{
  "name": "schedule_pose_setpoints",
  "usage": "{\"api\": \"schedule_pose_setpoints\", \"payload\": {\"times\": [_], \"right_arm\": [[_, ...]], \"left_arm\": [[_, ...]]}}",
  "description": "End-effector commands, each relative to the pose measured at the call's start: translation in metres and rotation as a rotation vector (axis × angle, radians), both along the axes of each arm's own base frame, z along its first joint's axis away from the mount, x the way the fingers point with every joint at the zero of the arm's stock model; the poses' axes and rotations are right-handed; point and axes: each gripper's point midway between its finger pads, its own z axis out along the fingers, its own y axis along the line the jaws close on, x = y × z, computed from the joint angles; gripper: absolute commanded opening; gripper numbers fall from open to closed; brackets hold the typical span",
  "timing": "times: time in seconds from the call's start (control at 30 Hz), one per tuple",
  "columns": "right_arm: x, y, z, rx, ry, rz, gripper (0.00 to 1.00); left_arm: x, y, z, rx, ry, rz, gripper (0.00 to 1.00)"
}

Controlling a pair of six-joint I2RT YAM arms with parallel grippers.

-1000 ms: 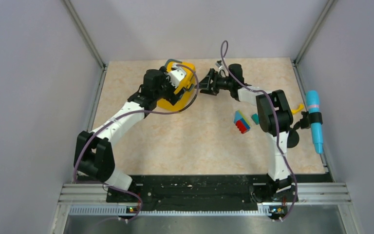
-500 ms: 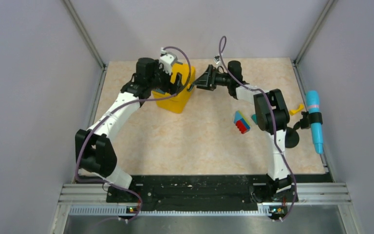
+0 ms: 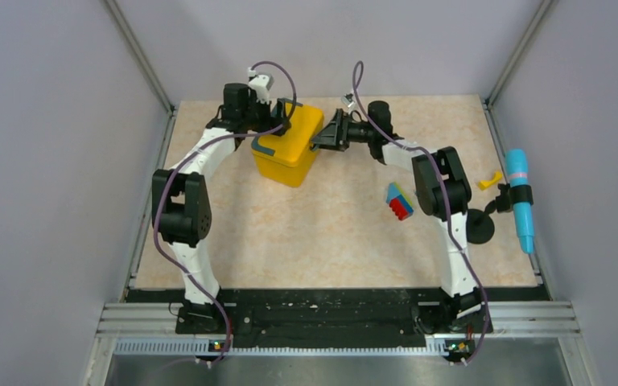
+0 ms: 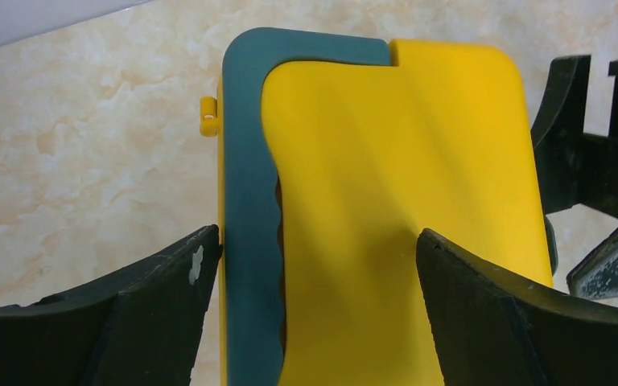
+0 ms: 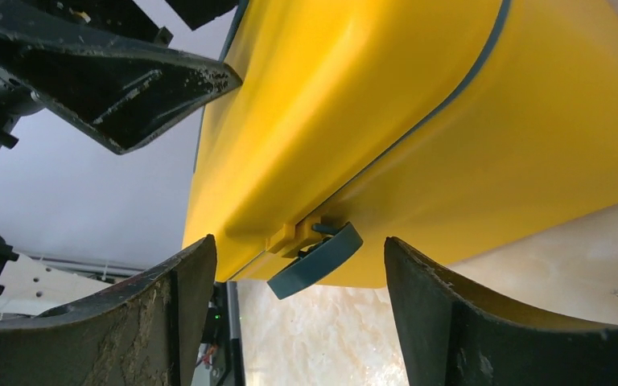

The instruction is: Organize the medicine kit

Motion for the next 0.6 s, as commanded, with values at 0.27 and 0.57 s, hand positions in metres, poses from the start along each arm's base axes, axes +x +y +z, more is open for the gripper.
{"api": "schedule_pose_setpoints", "payload": {"times": [0.27,0.57], "right_arm": [[-0.011,0.009,0.051,0.084,-0.134,0.067,0.65],[-0.016,0.003,0.051,0.042,-0.111,0.045,0.54]], "left_arm": [[-0.009,0.0,-0.027,0.048,0.042,-0.037,0.91],[-0.008,0.002,-0.037,0.048,0.054,-0.02,0.91]]}}
